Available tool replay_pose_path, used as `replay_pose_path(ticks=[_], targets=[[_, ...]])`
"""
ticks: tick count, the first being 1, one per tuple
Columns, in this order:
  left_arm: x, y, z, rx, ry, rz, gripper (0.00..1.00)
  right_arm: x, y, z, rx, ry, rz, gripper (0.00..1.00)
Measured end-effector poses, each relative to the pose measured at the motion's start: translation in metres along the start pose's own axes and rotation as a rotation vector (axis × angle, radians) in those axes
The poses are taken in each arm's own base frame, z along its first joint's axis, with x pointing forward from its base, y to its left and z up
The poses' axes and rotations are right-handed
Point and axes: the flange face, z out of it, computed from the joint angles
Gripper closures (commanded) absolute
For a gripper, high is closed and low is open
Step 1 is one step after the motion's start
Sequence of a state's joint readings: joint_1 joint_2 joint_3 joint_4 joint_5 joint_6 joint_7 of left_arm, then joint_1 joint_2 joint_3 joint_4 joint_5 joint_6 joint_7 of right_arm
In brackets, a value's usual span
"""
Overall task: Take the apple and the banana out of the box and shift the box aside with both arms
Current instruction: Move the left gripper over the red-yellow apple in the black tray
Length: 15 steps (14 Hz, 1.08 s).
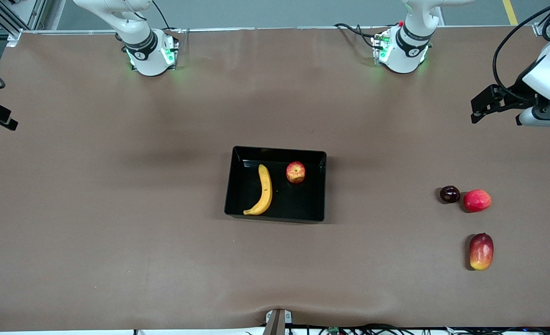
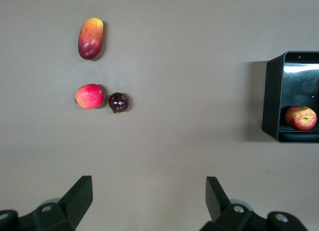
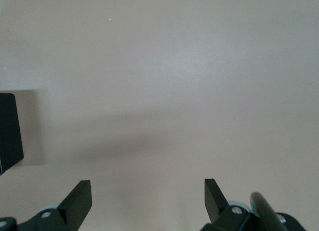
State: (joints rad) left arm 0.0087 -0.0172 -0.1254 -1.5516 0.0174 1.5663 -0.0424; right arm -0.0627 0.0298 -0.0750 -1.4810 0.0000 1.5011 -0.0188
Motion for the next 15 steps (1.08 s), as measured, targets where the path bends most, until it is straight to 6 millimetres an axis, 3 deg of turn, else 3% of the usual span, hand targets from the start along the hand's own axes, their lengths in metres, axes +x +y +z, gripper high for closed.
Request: replay_pose_path(ticks=[10,12,15], targets=[[0.003,0.012,0.008,-0.004,-0.016,0.004,0.0,0.001,0.0,-0.001,0.0,0.01,0.001,0.0],[0.009,0.035,0.025,-0.012,-0.047,-0.007,0.0,0.002,0.001,-0.001,0.0,0.015,0.001,0.0],[0.016,0.1,0.058,-0.019,-0.093,-0.042,0.0,0.003,0.001,-0.002,-0.001,0.028,0.001,0.0]])
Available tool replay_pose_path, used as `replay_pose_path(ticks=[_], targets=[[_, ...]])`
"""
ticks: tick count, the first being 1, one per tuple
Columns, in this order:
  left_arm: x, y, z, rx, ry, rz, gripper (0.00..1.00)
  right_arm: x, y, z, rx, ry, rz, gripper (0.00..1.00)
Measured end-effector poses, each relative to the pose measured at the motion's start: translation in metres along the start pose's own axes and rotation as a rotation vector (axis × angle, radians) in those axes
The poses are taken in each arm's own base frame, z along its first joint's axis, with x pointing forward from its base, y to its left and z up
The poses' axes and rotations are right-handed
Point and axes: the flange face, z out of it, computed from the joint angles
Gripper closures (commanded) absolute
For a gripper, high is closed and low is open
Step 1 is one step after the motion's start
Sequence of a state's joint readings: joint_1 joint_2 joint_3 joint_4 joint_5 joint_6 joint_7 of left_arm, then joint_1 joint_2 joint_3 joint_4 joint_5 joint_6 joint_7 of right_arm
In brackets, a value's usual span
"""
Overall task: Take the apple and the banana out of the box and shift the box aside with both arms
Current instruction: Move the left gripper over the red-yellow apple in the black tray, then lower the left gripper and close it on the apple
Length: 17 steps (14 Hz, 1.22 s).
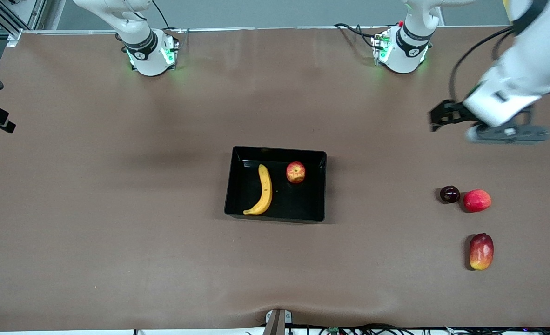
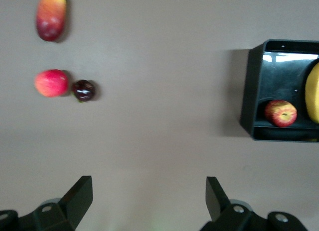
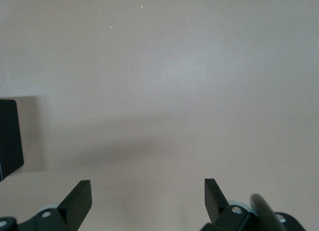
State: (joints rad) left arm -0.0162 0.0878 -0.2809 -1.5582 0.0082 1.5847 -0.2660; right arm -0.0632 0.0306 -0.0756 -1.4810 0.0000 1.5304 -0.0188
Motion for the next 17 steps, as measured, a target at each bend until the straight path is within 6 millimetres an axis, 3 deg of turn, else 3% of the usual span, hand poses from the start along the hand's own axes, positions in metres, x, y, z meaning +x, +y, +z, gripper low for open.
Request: replay_pose_path(ticks=[6,11,13,17], targets=[[0.01,0.126,0.083,-0.029,-0.009,-0.115,0.0,0.001,0.0,0.0,0.0,0.004,0.0,0.0],[-0.013,0.24,0.167,-0.001,0.005,-0.231,0.0,0.001,0.0,0.0,0.0,0.007,-0.001,0.0],[-0.016,0.268,0.202,-0.016,0.013,-0.257,0.0,0.002,0.0,-0.001,0.0,0.011,-0.001,0.0],[-0.016,0.298,0.267,-0.008,0.043,-0.287,0.0,0.003,0.0,-0.002,0.0,0.023,-0.001,0.0]])
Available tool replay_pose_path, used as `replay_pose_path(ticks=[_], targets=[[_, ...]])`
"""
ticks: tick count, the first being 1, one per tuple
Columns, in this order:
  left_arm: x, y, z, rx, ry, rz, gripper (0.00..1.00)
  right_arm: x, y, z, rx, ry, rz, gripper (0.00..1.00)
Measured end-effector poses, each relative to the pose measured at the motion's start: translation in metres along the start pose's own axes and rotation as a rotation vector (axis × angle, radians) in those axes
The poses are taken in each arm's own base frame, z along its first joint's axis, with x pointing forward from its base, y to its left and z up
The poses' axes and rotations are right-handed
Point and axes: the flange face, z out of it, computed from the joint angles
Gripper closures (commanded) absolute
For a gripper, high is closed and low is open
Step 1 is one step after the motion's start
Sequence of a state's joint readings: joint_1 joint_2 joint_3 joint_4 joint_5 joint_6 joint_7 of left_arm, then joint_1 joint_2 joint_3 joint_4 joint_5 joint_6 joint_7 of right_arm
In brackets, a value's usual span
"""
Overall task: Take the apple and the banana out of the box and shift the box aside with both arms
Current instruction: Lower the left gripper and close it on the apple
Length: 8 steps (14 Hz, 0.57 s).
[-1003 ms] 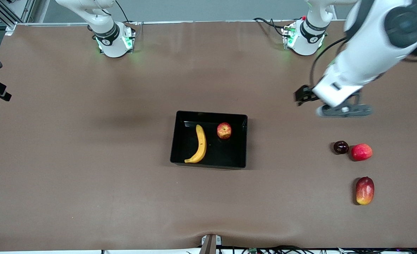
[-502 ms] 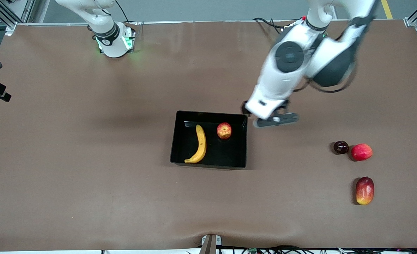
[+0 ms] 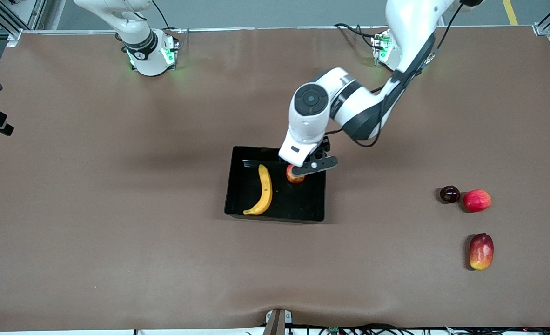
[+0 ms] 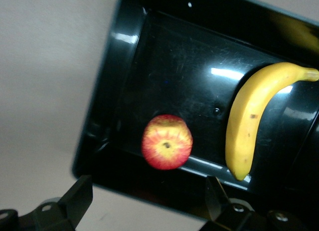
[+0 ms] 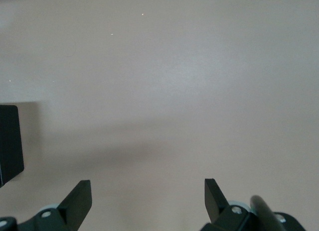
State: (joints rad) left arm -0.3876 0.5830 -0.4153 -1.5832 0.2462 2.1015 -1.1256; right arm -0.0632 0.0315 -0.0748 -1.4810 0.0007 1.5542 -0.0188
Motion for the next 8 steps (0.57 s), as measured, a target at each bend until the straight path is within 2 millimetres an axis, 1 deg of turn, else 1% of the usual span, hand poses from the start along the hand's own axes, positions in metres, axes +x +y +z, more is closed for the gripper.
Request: replay_pose_path(ticks=[3,5,8], targets=[[-0.009,0.012,0.038,0.008,0.033,0.002,0.0,0.0,0.0,0.0,0.0,0.001,0.0,0.0],[-0.012,0.014,0.06,0.03,0.044,0.013,0.0,0.0,0.0,0.0,0.0,0.001,0.0,0.0],[-0.016,0.013,0.082,0.029,0.04,0.024,0.0,0.0,-0.001,0.0,0.0,0.001,-0.002,0.0]])
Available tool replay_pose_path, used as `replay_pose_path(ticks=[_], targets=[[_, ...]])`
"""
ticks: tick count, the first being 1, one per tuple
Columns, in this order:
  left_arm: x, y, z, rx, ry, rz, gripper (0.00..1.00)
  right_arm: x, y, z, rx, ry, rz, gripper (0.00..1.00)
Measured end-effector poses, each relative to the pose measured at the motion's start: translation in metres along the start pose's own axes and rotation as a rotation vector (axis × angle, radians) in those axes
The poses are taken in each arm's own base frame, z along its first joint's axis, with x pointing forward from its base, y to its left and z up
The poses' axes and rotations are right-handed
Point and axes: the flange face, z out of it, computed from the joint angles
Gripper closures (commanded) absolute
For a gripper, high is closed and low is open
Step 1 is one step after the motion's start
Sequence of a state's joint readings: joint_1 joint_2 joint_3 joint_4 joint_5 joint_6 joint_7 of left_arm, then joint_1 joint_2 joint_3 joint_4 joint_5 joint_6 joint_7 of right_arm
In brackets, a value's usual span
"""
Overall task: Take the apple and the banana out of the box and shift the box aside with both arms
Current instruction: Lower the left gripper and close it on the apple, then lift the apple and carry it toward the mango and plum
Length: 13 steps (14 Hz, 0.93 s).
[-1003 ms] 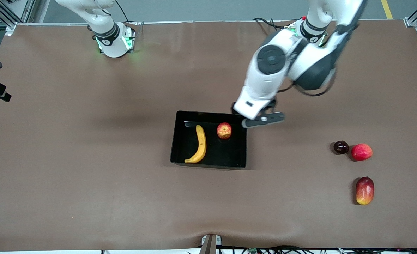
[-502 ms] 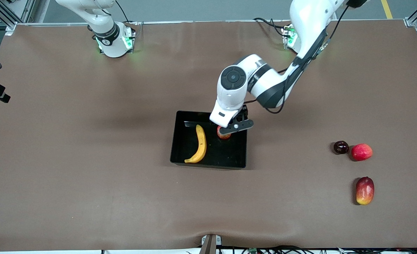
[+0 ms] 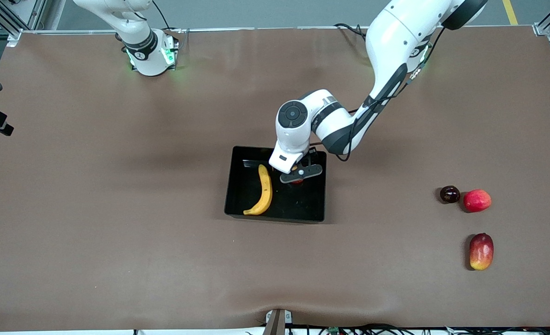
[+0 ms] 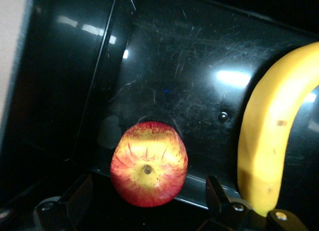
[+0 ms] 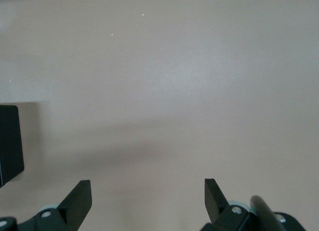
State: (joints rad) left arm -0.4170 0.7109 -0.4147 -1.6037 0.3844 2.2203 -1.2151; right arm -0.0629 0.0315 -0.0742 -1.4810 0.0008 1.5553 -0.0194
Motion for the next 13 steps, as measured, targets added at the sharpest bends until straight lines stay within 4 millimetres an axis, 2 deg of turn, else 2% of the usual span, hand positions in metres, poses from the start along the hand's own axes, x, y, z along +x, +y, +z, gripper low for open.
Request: replay_pose_path(ticks=[2,3,5,7,8,9,11,13], targets=[[-0.002,-0.001,0.007,0.004,-0.001,0.007,0.02,0.0,0.0,0.0,0.0,0.0,-0.001,0.0],[-0.002,-0.001,0.009,0.002,0.002,0.009,0.12,0.0,0.0,0.0,0.0,0.0,-0.001,0.0],[-0.003,-0.001,0.013,0.002,0.003,0.013,0.36,0.0,0.0,0.0,0.0,0.0,-0.002,0.0],[-0.002,-0.002,0.016,0.003,0.002,0.013,0.71,0.0,-0.001,0.0,0.0,0.0,-0.003,0.0],[-0.002,-0.002,0.015,0.002,0.004,0.013,0.92,0.0,-0.001,0.0,0.0,0.0,-0.002,0.0],[-0.001,-0.002,0.015,0.0,0.006,0.012,1.0,0.0,-0.001,0.0,0.0,0.0,-0.003,0.0],[0.003,-0.001,0.01,-0.007,0.013,0.008,1.0,0.0,-0.001,0.001,0.0,-0.002,-0.002,0.0],[0.014,-0.002,-0.01,-0.018,0.035,-0.006,1.0,0.003,-0.001,0.007,-0.001,-0.013,-0.002,0.0]])
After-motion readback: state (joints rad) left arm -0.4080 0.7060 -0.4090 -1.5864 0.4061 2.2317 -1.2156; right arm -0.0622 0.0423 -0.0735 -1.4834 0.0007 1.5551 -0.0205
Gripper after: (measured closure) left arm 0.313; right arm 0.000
